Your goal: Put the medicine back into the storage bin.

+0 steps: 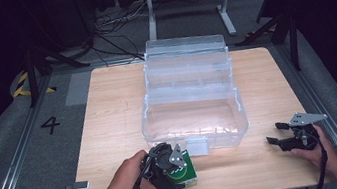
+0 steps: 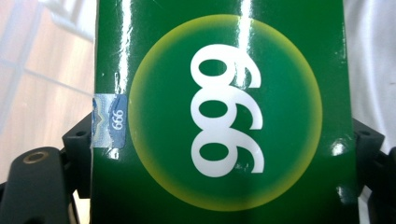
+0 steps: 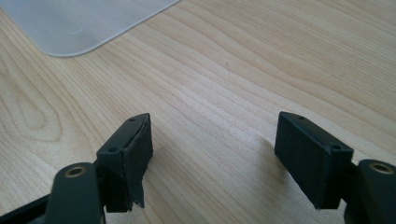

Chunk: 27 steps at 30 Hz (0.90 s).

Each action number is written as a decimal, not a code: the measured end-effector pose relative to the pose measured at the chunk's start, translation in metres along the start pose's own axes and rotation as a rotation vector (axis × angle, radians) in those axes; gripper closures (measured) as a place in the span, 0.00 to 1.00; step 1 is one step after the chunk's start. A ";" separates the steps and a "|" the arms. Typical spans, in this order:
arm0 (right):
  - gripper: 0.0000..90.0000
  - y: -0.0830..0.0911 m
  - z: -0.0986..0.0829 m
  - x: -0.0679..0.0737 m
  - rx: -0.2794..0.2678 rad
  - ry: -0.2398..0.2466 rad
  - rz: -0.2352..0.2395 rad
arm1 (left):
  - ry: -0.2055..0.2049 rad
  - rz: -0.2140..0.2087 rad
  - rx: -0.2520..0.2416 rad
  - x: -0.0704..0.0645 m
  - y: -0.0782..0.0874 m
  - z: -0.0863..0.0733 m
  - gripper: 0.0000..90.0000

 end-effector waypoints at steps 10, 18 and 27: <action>0.32 0.000 0.000 0.000 0.000 0.000 0.000 | -0.067 0.019 0.002 0.005 0.029 0.015 0.18; 0.32 0.000 0.000 0.000 0.000 0.000 -0.002 | -0.078 0.046 -0.035 0.019 0.051 0.027 0.18; 0.32 0.000 0.000 0.000 -0.001 -0.002 -0.001 | -0.101 0.080 -0.040 0.046 0.060 0.034 0.18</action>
Point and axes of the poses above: each handheld gripper's, and its own axes: y roughly backward along the jaws, z roughly out of its top, x roughly to its left, the point moved 7 cm from there along -y, roughly forward along the jaws, and after that the axes turned 12 degrees about z, right-handed, at the moved point
